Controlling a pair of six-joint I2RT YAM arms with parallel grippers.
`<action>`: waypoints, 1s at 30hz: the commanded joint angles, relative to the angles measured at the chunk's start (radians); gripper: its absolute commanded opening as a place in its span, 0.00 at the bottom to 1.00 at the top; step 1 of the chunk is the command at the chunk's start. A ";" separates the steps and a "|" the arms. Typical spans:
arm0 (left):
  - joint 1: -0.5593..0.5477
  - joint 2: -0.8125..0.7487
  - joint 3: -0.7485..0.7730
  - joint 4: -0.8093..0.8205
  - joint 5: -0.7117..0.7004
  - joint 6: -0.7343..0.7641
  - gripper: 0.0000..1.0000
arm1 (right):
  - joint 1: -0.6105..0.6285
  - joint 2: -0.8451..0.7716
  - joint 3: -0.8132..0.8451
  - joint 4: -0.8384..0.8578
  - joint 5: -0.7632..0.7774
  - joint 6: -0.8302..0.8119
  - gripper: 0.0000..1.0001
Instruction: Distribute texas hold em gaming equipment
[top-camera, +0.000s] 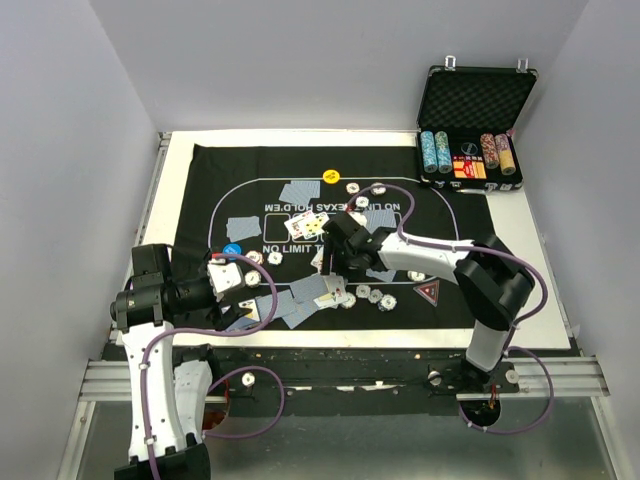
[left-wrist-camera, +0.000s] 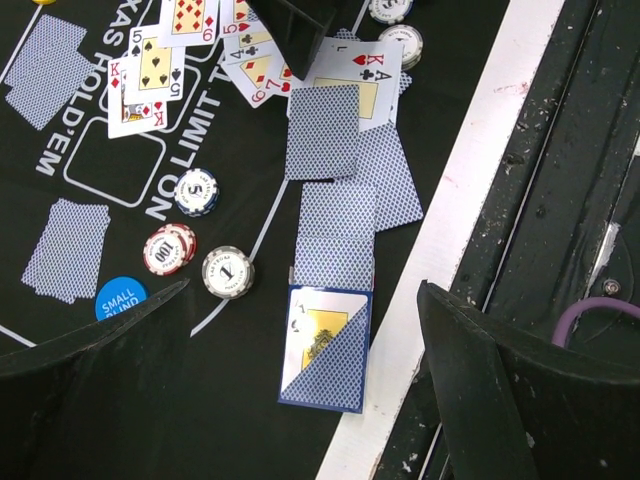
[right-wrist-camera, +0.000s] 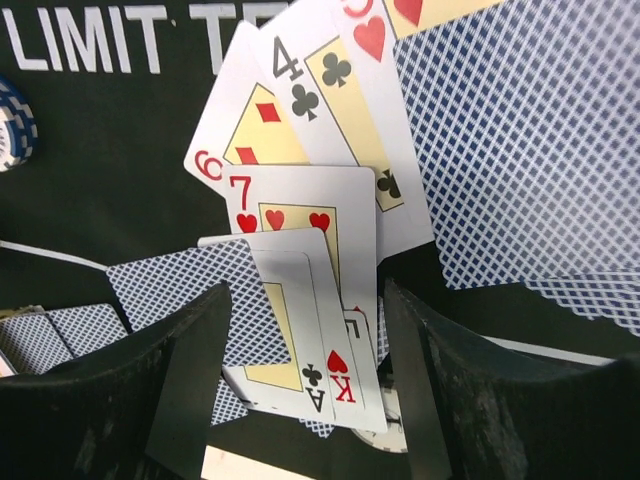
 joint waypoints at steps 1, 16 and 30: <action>0.009 -0.015 0.009 -0.006 0.062 0.001 0.99 | 0.002 -0.007 0.110 -0.121 0.119 -0.034 0.70; 0.009 -0.030 0.012 0.005 0.056 -0.030 0.99 | -0.076 0.076 0.043 -0.021 0.202 -0.018 0.70; 0.008 -0.027 0.014 -0.009 0.059 -0.022 0.99 | -0.182 -0.246 -0.362 -0.028 0.251 0.112 0.70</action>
